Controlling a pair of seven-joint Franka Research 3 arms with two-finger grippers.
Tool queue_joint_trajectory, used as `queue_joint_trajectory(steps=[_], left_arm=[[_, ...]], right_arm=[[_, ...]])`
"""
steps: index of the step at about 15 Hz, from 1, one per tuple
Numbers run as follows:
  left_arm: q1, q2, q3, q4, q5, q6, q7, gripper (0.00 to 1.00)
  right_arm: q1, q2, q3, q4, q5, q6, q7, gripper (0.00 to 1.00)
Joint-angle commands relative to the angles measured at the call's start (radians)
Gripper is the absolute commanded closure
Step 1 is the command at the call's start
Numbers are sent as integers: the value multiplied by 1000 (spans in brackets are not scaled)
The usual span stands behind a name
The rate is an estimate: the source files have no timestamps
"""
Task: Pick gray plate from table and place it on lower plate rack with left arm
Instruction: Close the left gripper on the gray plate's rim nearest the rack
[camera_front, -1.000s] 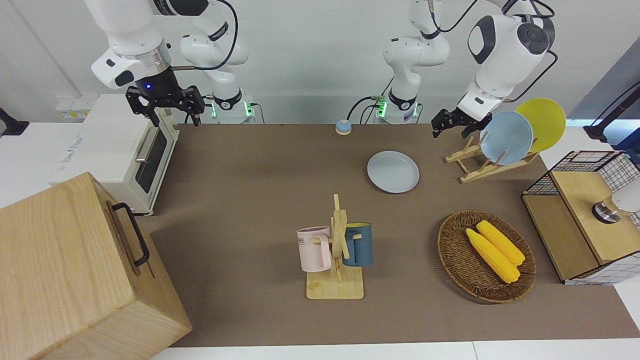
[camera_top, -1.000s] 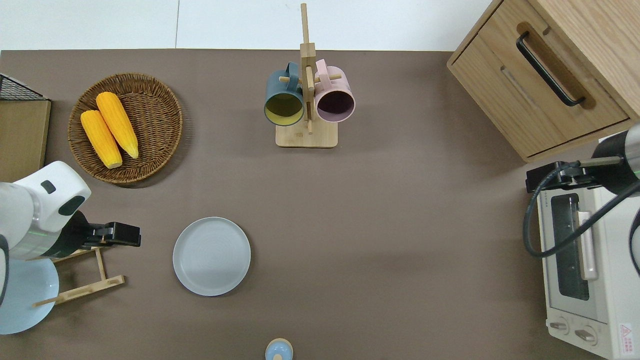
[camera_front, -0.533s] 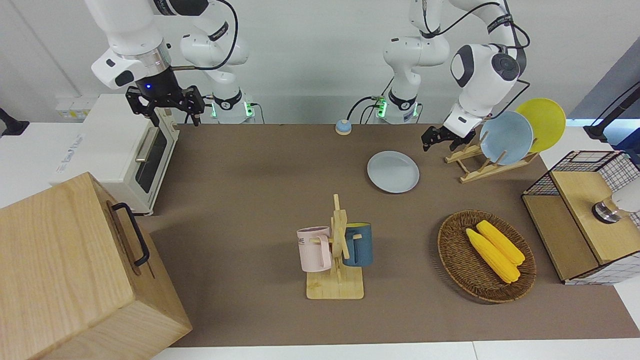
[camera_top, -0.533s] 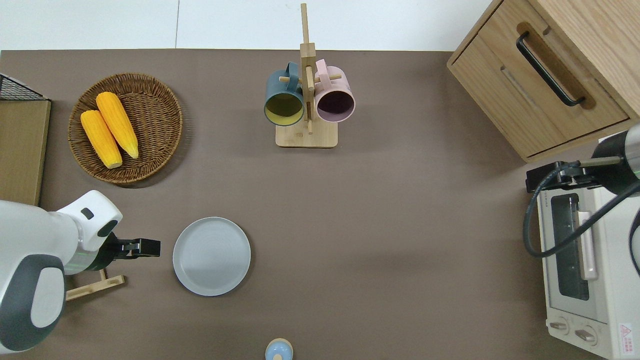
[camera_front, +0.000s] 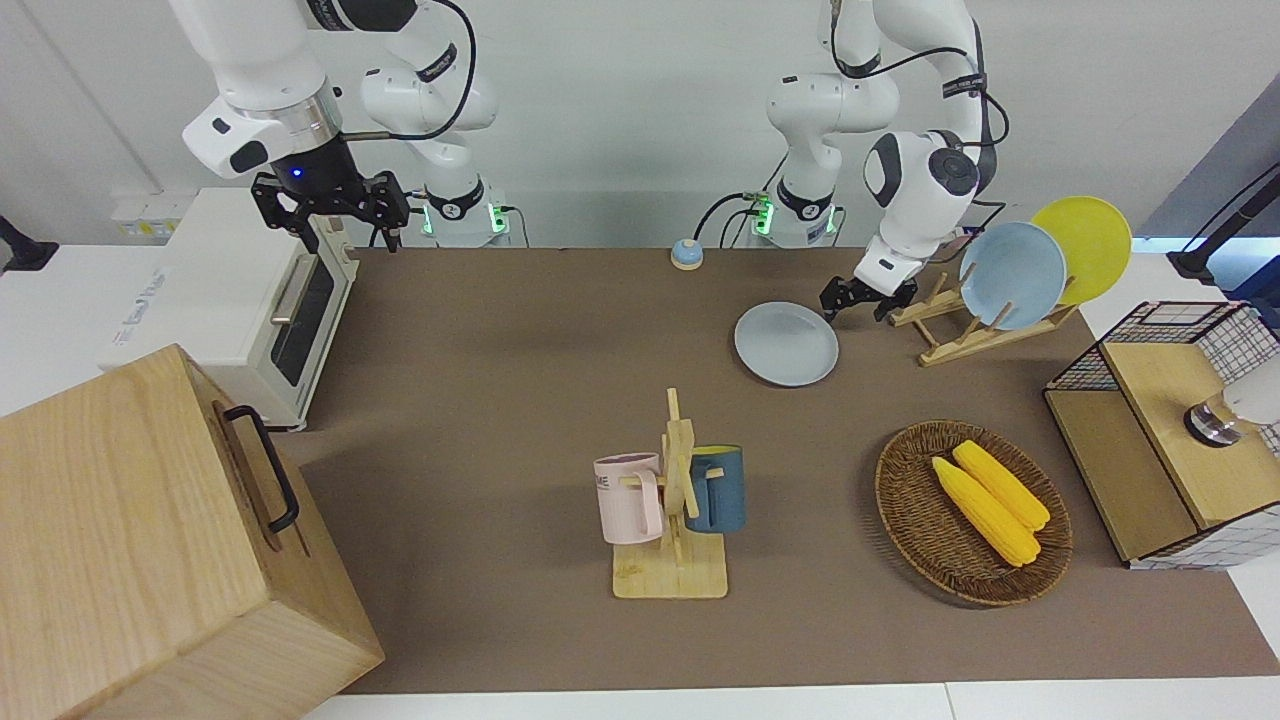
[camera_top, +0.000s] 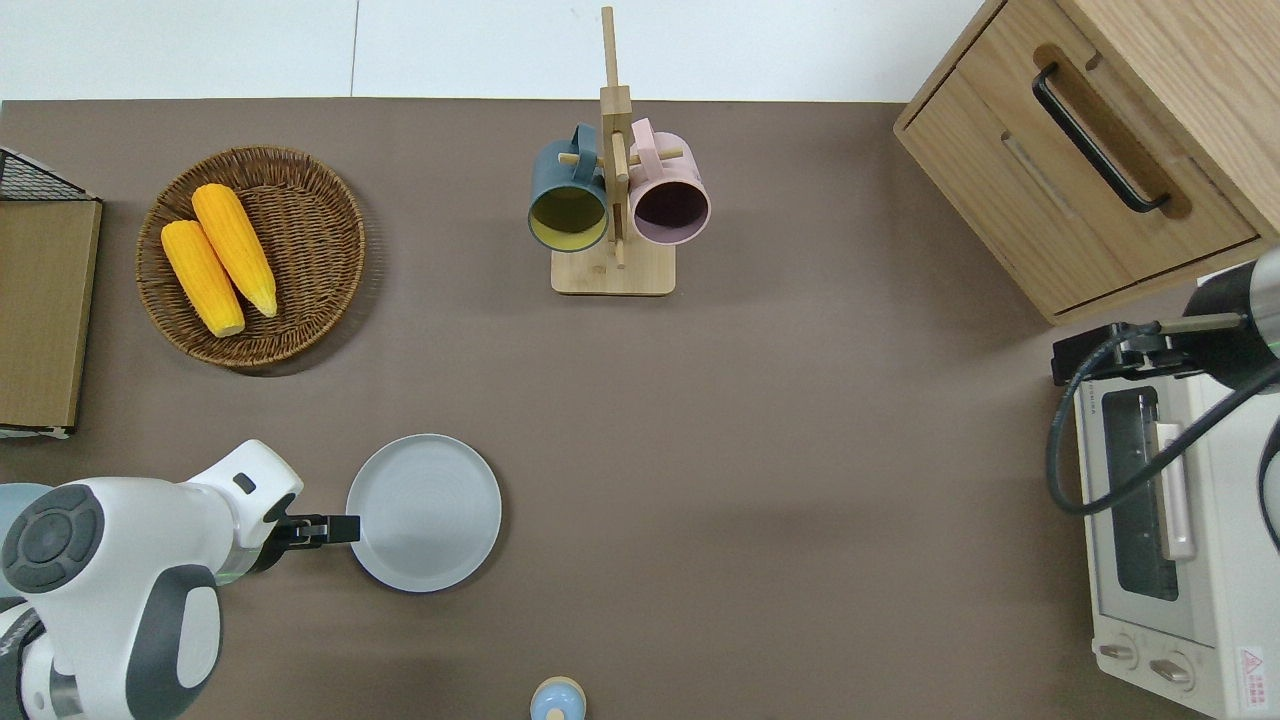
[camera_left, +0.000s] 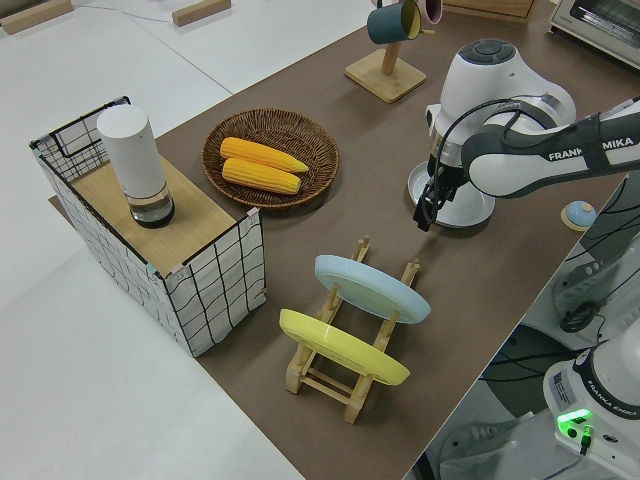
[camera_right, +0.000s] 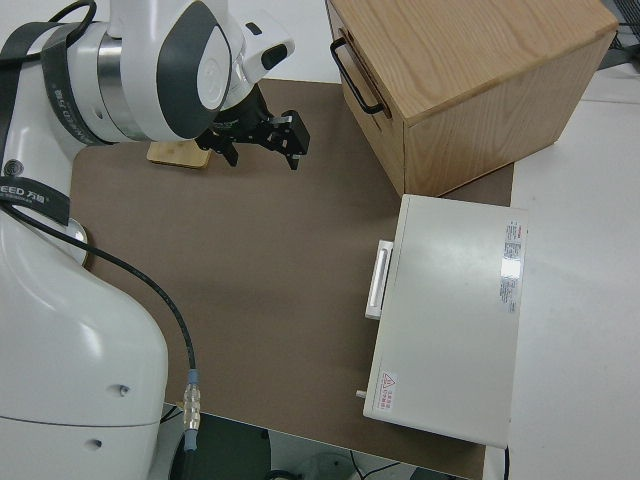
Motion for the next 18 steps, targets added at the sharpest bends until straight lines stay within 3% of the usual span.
queue_joint_trajectory(steps=[1, 6, 11, 13, 17, 18], left_arm=[[-11, 33, -21, -31, 0, 86, -3, 5], [-29, 81, -37, -55, 0, 178, -26, 5], [-46, 87, -40, -55, 0, 189, -55, 25], [-46, 96, -40, -57, 0, 190, -55, 163], [-46, 99, -40, -57, 0, 192, -55, 544], [-46, 101, -40, -57, 0, 192, -55, 694]], right_arm=[[7, 0, -6, 6, 3, -1, 4, 17], [7, 2, -6, 6, 3, -1, 4, 17], [7, 0, -6, 6, 3, -1, 4, 17], [7, 0, -6, 6, 3, -1, 4, 17], [7, 0, -6, 6, 3, -1, 4, 17], [7, 0, -6, 6, 3, -1, 4, 17]])
